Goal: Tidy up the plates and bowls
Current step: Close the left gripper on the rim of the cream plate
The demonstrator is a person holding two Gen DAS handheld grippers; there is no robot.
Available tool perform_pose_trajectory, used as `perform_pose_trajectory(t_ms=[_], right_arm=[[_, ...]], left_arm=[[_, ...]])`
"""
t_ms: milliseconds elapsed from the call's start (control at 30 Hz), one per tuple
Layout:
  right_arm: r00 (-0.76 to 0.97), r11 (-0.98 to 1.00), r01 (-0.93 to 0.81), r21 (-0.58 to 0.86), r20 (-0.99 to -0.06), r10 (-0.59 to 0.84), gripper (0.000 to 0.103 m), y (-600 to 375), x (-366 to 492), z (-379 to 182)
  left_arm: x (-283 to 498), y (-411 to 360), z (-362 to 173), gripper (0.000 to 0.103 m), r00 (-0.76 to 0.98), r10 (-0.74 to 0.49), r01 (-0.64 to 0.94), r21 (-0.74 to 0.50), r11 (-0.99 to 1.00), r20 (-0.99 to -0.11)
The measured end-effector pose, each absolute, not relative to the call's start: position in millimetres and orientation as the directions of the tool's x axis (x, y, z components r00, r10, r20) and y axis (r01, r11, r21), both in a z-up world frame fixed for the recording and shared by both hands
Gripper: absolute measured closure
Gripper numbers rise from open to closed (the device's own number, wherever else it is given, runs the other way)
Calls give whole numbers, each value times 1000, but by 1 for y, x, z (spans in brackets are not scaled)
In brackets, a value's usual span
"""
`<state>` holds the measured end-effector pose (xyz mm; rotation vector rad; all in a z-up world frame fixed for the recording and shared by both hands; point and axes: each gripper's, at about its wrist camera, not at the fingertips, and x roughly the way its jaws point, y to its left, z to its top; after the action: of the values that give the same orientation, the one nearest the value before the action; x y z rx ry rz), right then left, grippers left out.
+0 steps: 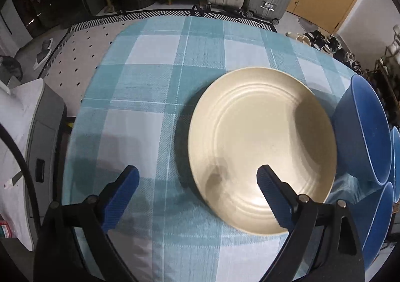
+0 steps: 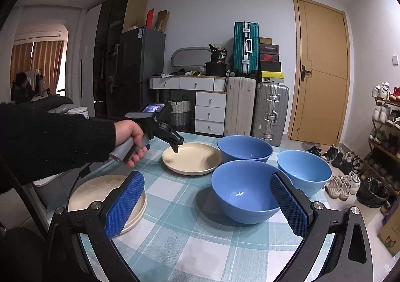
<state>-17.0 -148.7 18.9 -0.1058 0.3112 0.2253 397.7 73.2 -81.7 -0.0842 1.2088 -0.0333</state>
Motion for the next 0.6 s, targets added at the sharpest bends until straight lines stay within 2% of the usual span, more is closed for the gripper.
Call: perform_pose_trajectory(t_ms=[467,500,533,600], right_arm=[[914,973,-230,11,-340,220,1,-159,-13,22],[914,973,-229,15,-340,221,1,-160,-12,22],[914,973,-228,20,-340,221,1,-161,-12,22],[913,974,-225,26,-343,220,1,-163,-11,22]], left_arm=[[404,85,-97,13,341,-59,-81,-91,993,-938],[404,84,-97,26,338,-64,-72,-94,993,-939],[404,83,-98,45,327,-66,-63,-92,994,-943],[407,77,-107,63,264,-82,-27,-92,995,-961]])
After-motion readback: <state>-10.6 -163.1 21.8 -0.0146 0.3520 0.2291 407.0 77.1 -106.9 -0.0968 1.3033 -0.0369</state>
